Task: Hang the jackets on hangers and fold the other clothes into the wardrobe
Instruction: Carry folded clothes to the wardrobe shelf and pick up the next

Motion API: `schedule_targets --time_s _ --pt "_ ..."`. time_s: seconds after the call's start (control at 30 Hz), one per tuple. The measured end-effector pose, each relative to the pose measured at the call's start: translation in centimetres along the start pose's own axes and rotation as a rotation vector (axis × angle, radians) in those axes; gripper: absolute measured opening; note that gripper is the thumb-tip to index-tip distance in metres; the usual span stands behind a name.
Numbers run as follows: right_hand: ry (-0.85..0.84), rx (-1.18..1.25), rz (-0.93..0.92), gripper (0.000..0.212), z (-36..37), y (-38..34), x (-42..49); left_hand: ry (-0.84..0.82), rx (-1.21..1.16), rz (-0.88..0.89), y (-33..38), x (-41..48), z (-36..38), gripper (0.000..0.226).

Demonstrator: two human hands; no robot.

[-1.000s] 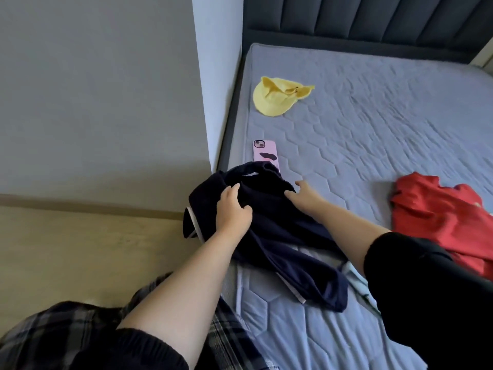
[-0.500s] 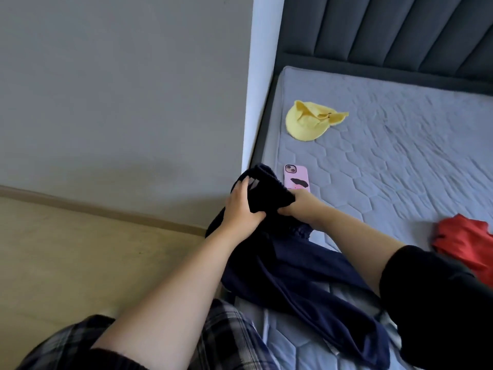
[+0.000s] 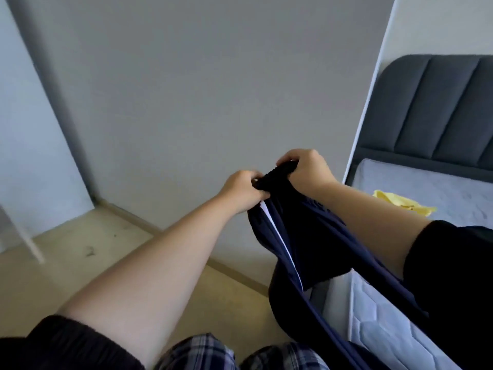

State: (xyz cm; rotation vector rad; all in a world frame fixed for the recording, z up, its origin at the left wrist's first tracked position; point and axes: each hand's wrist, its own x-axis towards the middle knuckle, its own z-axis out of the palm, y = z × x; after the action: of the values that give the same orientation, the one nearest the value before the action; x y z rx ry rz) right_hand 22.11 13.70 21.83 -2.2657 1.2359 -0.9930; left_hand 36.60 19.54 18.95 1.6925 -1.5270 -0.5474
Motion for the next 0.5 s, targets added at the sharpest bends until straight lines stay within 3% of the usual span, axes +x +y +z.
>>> schedule_targets --time_s 0.17,0.3,0.4,0.5 --pt "0.145 0.195 -0.152 0.039 -0.3 -11.8 4.1 0.309 -0.018 -0.028 3.0 -0.6 -10.7 0.019" --pt "0.259 0.262 -0.275 0.025 -1.7 -20.3 6.2 0.532 0.067 -0.003 6.2 -1.6 -19.6 0.009" --pt "0.332 0.239 -0.383 0.026 -3.4 -25.4 6.7 0.65 0.112 0.032 9.1 -2.8 -25.1 0.007" --pt "0.323 0.092 -0.605 0.032 -5.3 -28.6 7.1 0.733 0.149 0.06 11.7 -4.5 -29.6 0.009"
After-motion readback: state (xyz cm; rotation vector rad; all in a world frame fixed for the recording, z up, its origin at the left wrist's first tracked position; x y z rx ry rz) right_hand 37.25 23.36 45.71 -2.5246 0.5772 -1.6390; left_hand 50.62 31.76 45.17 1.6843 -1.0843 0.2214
